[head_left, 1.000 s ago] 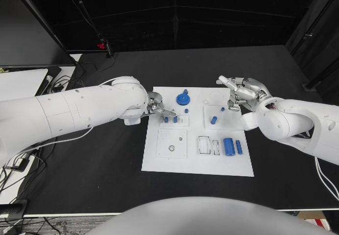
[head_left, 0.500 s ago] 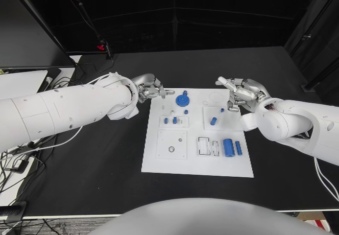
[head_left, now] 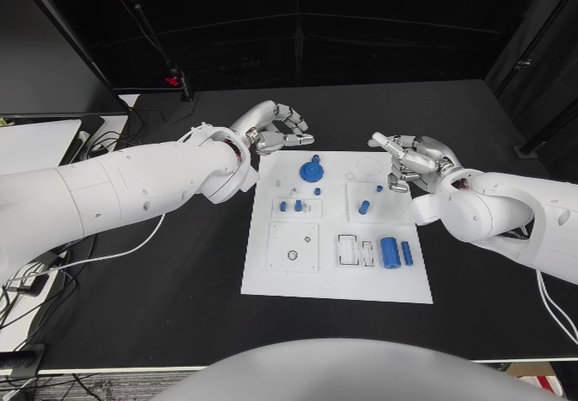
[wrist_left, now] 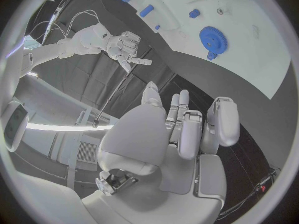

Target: Assemble the parts on the task board

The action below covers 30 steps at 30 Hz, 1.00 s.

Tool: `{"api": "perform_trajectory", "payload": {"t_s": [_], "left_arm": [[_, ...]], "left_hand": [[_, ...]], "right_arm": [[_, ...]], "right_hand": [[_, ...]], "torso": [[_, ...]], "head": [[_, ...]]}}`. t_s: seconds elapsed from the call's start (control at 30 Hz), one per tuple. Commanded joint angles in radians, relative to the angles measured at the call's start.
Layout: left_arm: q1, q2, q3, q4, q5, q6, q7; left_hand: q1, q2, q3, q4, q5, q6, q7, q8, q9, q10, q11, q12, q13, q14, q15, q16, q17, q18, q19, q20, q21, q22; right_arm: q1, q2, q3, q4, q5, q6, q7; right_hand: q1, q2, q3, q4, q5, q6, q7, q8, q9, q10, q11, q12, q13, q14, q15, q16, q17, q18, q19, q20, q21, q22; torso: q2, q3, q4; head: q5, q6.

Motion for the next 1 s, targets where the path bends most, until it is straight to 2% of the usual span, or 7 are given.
{"api": "perform_trajectory", "payload": {"t_s": [0.03, 0.2, 0.33, 0.47, 0.67, 0.77, 1.0], "left_arm": [[-0.006, 0.023, 0.001, -0.033, -0.19, 0.015, 0.081], [-0.022, 0.058, 0.001, -0.088, -0.474, 0.003, 0.106], [-0.038, 0.091, 0.001, -0.138, -0.662, 0.004, 0.123], [-0.057, 0.117, 0.001, -0.177, -0.802, -0.001, 0.143], [-0.073, 0.139, 0.001, -0.208, -0.922, 0.008, 0.163], [-0.079, 0.147, 0.001, -0.22, -0.972, 0.007, 0.163], [-0.084, 0.16, 0.001, -0.243, -1.017, -0.002, 0.155]], "left_hand": [[0.026, -0.018, 0.022, -0.001, 0.002, 0.011, 0.009, -0.031, -0.048, 0.006, 0.009, -0.042, -0.078, -0.001, 0.0, -0.006, 0.096, -0.005, 0.035, 0.0, 0.029, 0.195], [0.058, -0.064, 0.112, -0.002, -0.041, 0.076, -0.006, -0.082, -0.129, 0.063, -0.003, -0.093, -0.201, 0.104, -0.013, 0.044, 0.23, -0.031, 0.14, -0.01, 0.118, 0.23], [0.067, -0.092, 0.184, -0.001, -0.052, 0.126, -0.022, -0.121, -0.179, 0.099, -0.02, -0.128, -0.274, 0.114, -0.035, 0.048, 0.247, -0.039, 0.172, -0.027, 0.145, 0.241], [0.091, -0.101, 0.236, -0.001, -0.084, 0.18, -0.032, -0.15, -0.214, 0.148, -0.027, -0.151, -0.325, 0.123, -0.04, 0.052, 0.263, -0.056, 0.232, -0.036, 0.195, 0.263], [0.107, -0.12, 0.293, -0.003, -0.13, 0.23, -0.049, -0.193, -0.255, 0.18, -0.041, -0.199, -0.39, 0.123, -0.06, 0.052, 0.263, -0.056, 0.231, -0.044, 0.194, 0.263], [0.126, -0.115, 0.33, -0.002, -0.242, 0.233, -0.053, -0.214, -0.273, 0.179, -0.048, -0.22, -0.41, 0.123, -0.07, 0.052, 0.263, -0.055, 0.227, -0.051, 0.19, 0.261], [0.14, -0.116, 0.355, -0.002, -0.265, 0.239, -0.056, -0.225, -0.283, 0.181, -0.05, -0.231, -0.413, 0.123, -0.073, 0.052, 0.263, -0.055, 0.228, -0.054, 0.191, 0.261]], "right_arm": [[0.001, 0.001, 0.0, 0.003, -0.002, 0.014, 0.011], [0.0, 0.001, 0.0, 0.003, -0.002, 0.013, 0.016], [0.0, 0.002, 0.0, 0.003, -0.002, 0.013, 0.02], [0.0, 0.004, 0.001, 0.003, -0.002, 0.013, 0.023], [0.0, 0.004, 0.001, 0.003, -0.002, 0.011, 0.022], [0.0, 0.005, 0.001, 0.004, -0.002, 0.011, 0.021], [0.0, 0.005, 0.001, 0.005, -0.002, 0.01, 0.02]], "right_hand": [[-0.001, 0.007, -0.004, 0.001, 0.005, -0.005, 0.024, 0.005, -0.001, 0.03, 0.01, 0.001, 0.207, 0.104, 0.009, 0.002, 0.263, 0.013, -0.006, 0.003, -0.004, 0.143], [-0.001, 0.008, -0.005, 0.001, 0.005, -0.005, 0.025, 0.006, -0.001, 0.03, 0.01, 0.001, 0.207, 0.104, 0.009, 0.002, 0.263, 0.013, -0.005, 0.003, -0.003, 0.144], [-0.001, 0.008, -0.005, 0.001, 0.004, -0.006, 0.025, 0.006, -0.002, 0.03, 0.01, 0.001, 0.207, 0.104, 0.009, 0.002, 0.263, 0.013, -0.003, 0.003, -0.002, 0.144], [-0.001, 0.008, -0.005, 0.001, 0.004, -0.006, 0.025, 0.006, -0.002, 0.03, 0.01, 0.001, 0.207, 0.104, 0.009, 0.002, 0.263, 0.013, -0.003, 0.003, -0.002, 0.144], [-0.001, 0.008, -0.005, 0.001, 0.004, -0.006, 0.025, 0.006, -0.002, 0.03, 0.01, 0.001, 0.207, 0.104, 0.009, 0.002, 0.263, 0.013, -0.003, 0.003, -0.002, 0.144], [-0.002, 0.008, -0.006, 0.001, 0.002, -0.007, 0.025, 0.007, -0.002, 0.03, 0.01, 0.001, 0.207, 0.104, 0.009, 0.002, 0.263, 0.013, -0.003, 0.003, -0.001, 0.144], [-0.002, 0.008, -0.006, 0.001, 0.002, -0.007, 0.025, 0.007, -0.002, 0.03, 0.01, 0.001, 0.207, 0.104, 0.009, 0.002, 0.263, 0.013, -0.003, 0.003, -0.001, 0.144]], "torso": [[0.0, -0.0003, -0.0009], [0.0, 0.0, -0.0009], [0.0, 0.0004, -0.0006], [0.0, -0.0003, -0.0019], [0.0, 0.0, -0.0007], [0.0, 0.0004, -0.0002], [0.0, 0.0009, 0.0005]], "head": [[-0.002, 0.003], [-0.005, 0.007], [-0.006, 0.009], [-0.009, 0.009], [-0.015, 0.009], [-0.016, 0.007], [-0.017, 0.004]]}}
